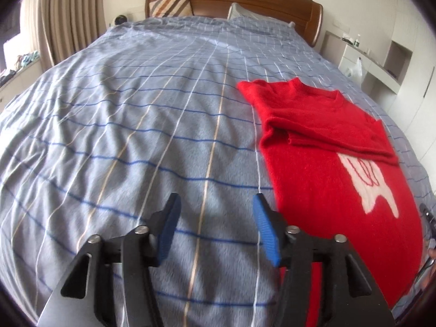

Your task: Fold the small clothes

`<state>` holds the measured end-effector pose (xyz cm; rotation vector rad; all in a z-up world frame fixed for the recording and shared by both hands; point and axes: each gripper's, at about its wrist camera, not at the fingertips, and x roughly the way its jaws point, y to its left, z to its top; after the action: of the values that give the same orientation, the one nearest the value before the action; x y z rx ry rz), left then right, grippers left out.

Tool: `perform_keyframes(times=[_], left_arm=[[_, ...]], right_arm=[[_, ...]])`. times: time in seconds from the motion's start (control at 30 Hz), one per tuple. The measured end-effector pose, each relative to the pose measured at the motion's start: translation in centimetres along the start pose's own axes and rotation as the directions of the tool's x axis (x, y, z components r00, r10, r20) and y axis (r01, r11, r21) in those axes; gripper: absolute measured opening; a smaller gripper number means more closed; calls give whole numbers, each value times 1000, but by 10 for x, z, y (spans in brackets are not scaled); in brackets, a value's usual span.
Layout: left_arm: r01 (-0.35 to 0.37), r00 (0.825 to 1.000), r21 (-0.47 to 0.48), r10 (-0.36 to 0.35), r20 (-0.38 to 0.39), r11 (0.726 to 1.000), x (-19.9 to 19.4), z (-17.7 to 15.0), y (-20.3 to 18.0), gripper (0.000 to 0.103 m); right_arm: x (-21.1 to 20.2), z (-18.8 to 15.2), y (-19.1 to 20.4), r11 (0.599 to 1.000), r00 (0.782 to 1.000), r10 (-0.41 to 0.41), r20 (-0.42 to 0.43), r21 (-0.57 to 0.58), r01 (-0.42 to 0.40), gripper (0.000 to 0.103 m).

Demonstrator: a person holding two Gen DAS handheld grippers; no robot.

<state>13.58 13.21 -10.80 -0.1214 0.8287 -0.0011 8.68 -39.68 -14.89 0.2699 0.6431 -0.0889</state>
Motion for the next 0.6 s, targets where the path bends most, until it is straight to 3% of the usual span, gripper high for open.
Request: perform_keyframes(times=[0.17, 0.3, 0.6], left_arm=[[-74, 997, -31, 74, -15, 997, 4, -27, 7, 71], [-101, 995, -21, 101, 20, 995, 7, -37, 5, 75], [-108, 993, -4, 108, 39, 994, 10, -41, 4, 80]], right_arm=[[0, 0, 0, 1000, 1000, 3, 3, 1, -3, 83], [-2, 0, -1, 1000, 1000, 9, 9, 2, -9, 83], [-2, -1, -1, 1000, 1000, 5, 9, -1, -5, 83]])
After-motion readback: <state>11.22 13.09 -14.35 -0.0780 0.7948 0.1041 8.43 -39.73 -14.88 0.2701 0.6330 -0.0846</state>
